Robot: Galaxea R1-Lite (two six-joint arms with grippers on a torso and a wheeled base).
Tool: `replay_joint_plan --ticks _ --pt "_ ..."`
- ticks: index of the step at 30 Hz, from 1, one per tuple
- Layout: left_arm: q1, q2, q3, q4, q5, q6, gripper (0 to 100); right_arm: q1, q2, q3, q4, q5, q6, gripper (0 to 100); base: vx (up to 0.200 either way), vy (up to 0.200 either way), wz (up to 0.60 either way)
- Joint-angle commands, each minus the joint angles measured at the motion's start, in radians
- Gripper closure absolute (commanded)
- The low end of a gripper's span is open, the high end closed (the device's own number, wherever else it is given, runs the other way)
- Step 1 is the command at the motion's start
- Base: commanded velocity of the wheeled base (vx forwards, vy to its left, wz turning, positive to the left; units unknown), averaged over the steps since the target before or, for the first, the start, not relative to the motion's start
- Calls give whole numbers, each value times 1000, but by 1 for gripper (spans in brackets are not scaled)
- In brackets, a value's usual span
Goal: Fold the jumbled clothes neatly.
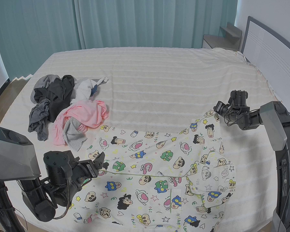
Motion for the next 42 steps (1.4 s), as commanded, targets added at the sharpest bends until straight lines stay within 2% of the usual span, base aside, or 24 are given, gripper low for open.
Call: replay_joint_plan --ticks 1,5,9,10,13,14,15,19,20,23,25,27,29,30,31,37,42 --pt "-1 1 0 -18 0 1 0 1 7 7 1 -5 -1 0 0 0 0" --pt "-1 1 3 -18 0 2 0 -5 -12 29 1 -29 -2 0 0 0 0" --pt "-10 3 8 -18 0 -4 0 -21 -104 154 1 -29 6 0 0 0 0" --pt "-21 5 17 -18 0 -5 0 -22 -162 260 -3 -29 4 0 0 0 0" --pt "-45 1 31 -18 0 -5 0 -22 -276 437 -33 -26 6 0 0 0 0" --pt "-45 1 31 -18 0 -5 0 -22 -276 437 -33 -26 6 0 0 0 0" --pt "-58 3 36 -18 2 -4 0 -15 -388 619 -99 -9 6 0 0 0 0" --pt "-73 8 37 -18 2 -9 0 13 -544 898 -228 11 -4 0 0 0 0" --pt "-82 11 37 -18 2 -24 0 25 -601 1009 -279 11 -4 0 0 0 0" --pt "-105 15 39 -18 3 -62 0 45 -694 1198 -363 11 1 0 -200 0 0" --pt "-113 20 43 -18 3 -74 0 47 -717 1245 -384 11 2 0 -200 0 0" --pt "-140 67 62 -18 3 -124 0 47 -773 1372 -447 12 6 0 -200 0 0" --pt "-147 83 66 -18 3 -145 0 47 -782 1402 -463 12 6 0 -200 0 0" --pt "-163 117 77 -18 3 -202 0 47 -794 1468 -504 12 6 0 -200 0 0" --pt "-168 129 82 -18 3 -220 0 47 -797 1489 -521 14 7 0 -200 0 0" --pt "-170 159 109 -18 3 -294 0 47 -785 1564 -618 14 6 0 -200 0 0" --pt "-182 187 145 -15 3 -430 0 51 -780 1612 -645 18 6 0 -40 0 0"
